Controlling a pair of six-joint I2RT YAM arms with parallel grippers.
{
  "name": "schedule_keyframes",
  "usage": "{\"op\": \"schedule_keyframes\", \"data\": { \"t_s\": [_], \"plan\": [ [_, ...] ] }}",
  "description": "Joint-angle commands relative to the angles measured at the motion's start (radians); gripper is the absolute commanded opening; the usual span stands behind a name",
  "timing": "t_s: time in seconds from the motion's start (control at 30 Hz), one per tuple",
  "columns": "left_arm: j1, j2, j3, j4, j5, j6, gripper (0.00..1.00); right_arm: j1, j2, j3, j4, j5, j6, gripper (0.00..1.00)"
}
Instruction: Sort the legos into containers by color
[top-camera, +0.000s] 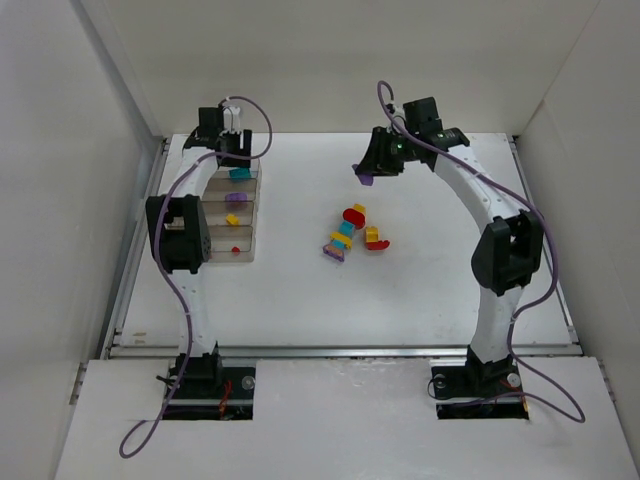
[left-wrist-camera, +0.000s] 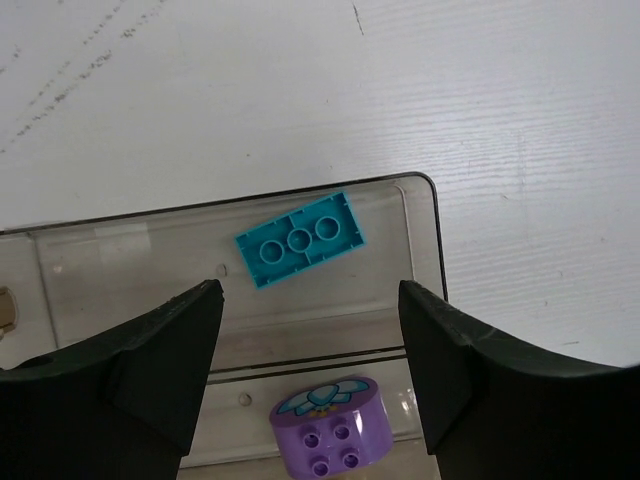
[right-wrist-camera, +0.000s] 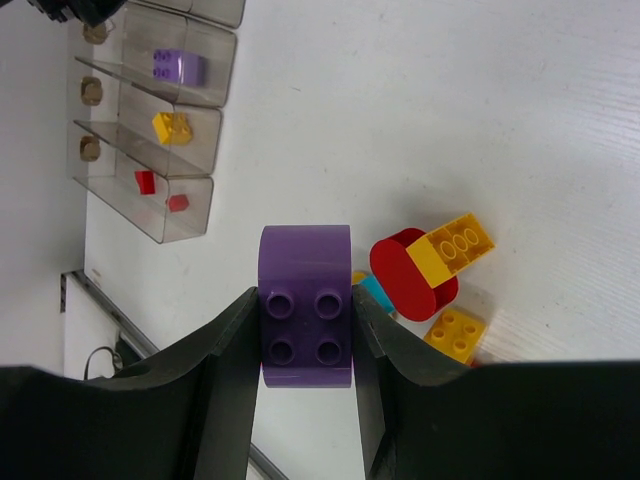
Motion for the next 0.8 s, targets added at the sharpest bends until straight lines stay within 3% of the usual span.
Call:
{"op": "schedule_keyframes", "data": {
  "t_s": [0.0,0.13,0.2,0.27,0.33,0.47,0.57,0.7,0.77],
  "plan": [
    [0.008,-0.065,0.062,0.02,-0.018,-0.04,0.68,-0.005,-0.028,0.038,0.008,-0.026,-0.024,0.0],
    [-0.001,-0.149,0.062,0.02,0.056,-0.051,0.68,-0.005,-0.054,0.019,0.008,-0.064,-0.07,0.0],
    [-0.034,-0.195,0.038,0.01,0.176,0.052,0.68,-0.005,-0.086,-0.006,0.032,-0.087,-0.125,0.0],
    [-0.092,-0.278,-0.005,-0.015,0.288,0.172,0.67,-0.005,-0.108,-0.021,0.043,-0.119,-0.159,0.0],
    [-0.138,-0.367,-0.088,-0.049,0.463,0.395,0.67,-0.005,-0.12,-0.021,0.056,-0.23,-0.214,0.0],
    [-0.263,-0.474,-0.162,-0.164,0.659,0.724,0.75,-0.005,-0.129,0.003,0.065,-0.411,-0.279,0.0],
    [-0.29,-0.484,-0.107,-0.164,0.737,0.745,0.77,-0.005,-0.213,-0.038,0.082,-0.44,-0.407,0.0],
    [-0.299,-0.417,0.051,-0.245,0.922,0.71,0.79,-0.005,-0.403,-0.282,0.256,-0.396,-0.558,0.0],
    [-0.299,-0.416,0.068,-0.355,1.046,0.817,0.79,-0.005,-0.483,-0.383,0.324,-0.383,-0.589,0.0]
  ]
}}
